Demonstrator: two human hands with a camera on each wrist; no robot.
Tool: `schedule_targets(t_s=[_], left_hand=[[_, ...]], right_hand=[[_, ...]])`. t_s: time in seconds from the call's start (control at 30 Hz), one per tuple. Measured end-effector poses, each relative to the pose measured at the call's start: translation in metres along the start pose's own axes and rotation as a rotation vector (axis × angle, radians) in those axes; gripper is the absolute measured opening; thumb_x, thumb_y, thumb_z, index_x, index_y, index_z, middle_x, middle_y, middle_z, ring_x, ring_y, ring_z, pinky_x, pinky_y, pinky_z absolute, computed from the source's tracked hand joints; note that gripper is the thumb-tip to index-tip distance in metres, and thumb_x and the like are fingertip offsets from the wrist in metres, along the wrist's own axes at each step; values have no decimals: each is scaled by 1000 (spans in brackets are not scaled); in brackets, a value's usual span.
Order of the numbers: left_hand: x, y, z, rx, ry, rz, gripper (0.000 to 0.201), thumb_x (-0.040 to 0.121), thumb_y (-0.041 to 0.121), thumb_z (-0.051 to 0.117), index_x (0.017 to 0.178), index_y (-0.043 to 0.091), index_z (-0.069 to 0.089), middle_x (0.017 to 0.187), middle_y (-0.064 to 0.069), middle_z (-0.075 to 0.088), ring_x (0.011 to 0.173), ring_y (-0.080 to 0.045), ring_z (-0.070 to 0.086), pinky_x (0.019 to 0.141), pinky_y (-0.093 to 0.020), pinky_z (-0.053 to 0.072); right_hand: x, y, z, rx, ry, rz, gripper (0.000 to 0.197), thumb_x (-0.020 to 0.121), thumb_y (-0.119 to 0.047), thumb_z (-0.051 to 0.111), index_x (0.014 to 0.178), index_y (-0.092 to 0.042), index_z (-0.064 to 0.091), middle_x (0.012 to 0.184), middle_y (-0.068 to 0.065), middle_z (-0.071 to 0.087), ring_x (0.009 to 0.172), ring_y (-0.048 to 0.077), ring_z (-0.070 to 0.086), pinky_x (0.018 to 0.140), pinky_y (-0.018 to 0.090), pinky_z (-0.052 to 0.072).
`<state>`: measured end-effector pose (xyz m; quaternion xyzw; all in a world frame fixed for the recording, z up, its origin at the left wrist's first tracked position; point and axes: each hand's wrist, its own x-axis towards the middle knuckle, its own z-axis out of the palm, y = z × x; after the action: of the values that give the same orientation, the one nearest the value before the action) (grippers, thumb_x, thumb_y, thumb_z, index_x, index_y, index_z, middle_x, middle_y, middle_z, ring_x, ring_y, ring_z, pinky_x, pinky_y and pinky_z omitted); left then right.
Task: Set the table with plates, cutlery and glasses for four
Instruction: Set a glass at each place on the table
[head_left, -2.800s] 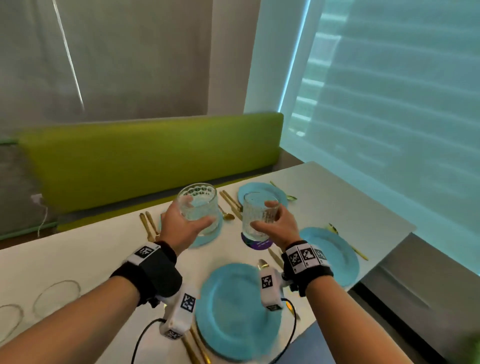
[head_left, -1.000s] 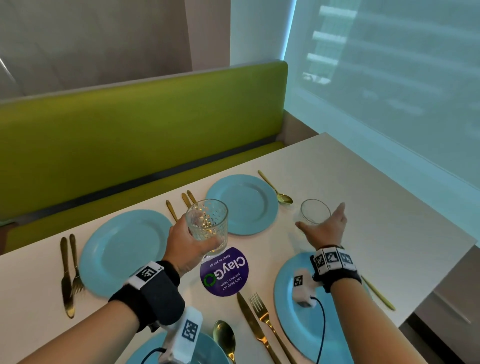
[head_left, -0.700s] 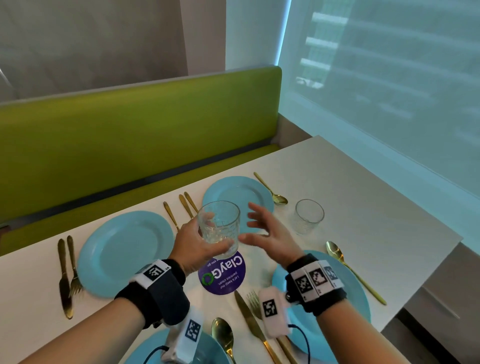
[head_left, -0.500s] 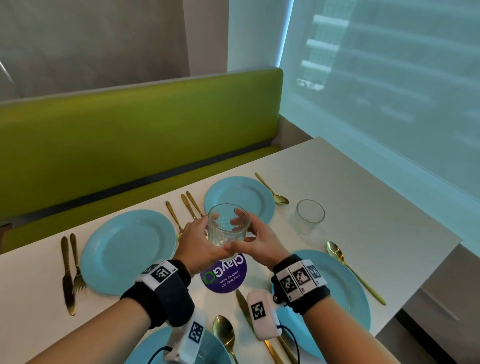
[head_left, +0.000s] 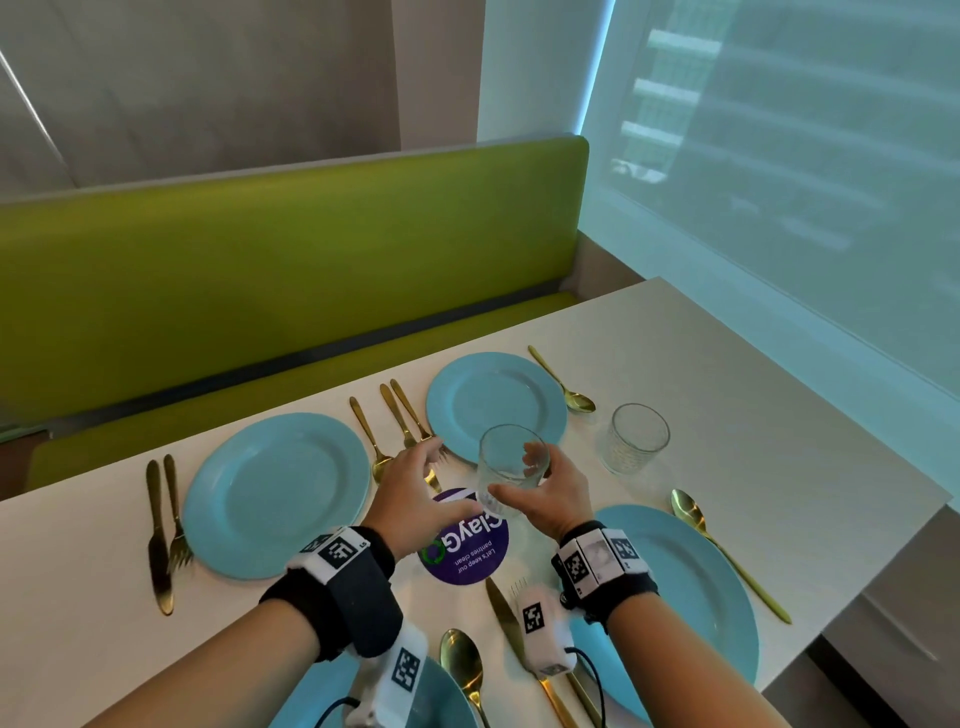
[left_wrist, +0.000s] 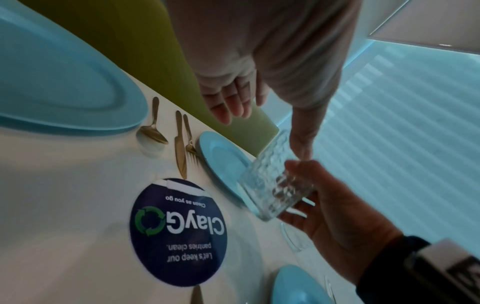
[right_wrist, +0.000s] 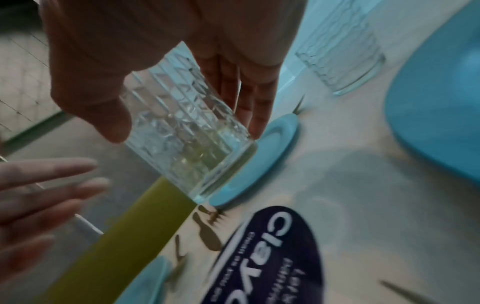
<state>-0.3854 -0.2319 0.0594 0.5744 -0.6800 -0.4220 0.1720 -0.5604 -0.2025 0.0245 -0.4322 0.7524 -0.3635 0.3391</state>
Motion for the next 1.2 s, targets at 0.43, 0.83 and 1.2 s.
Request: schedule_targets(t_s=[0.43,0.83,1.2], left_hand=[[0,-9,-5,-36,71,-102,65,83,25,69,138,15,36,129,-5,52,100,-12,49,78,-22,43],[-27,-11,-19,-39,84,-110,61,86,26,65,137,12,36,132,-7,51,104,-20,56,80,-22,42],[-108,-61,-77,-103,134,-54,51,86,21,64,133,11,45,124,-4,54,89,-16,53,87,-28,44]], right_hand=[[-4,40,12,-105,25,116,84,56,-34,88,127,-14,49,126,4,58,113,18,55,90,26,44],[-23,31,2,-124,-29,189,120,57,-31,88,149,-16,13,147,7,39,134,23,39,108,38,36],[-111,-44,-4,-268,256,-40,69,78,-14,71,139,-8,39,130,13,52,116,24,53,101,35,44]])
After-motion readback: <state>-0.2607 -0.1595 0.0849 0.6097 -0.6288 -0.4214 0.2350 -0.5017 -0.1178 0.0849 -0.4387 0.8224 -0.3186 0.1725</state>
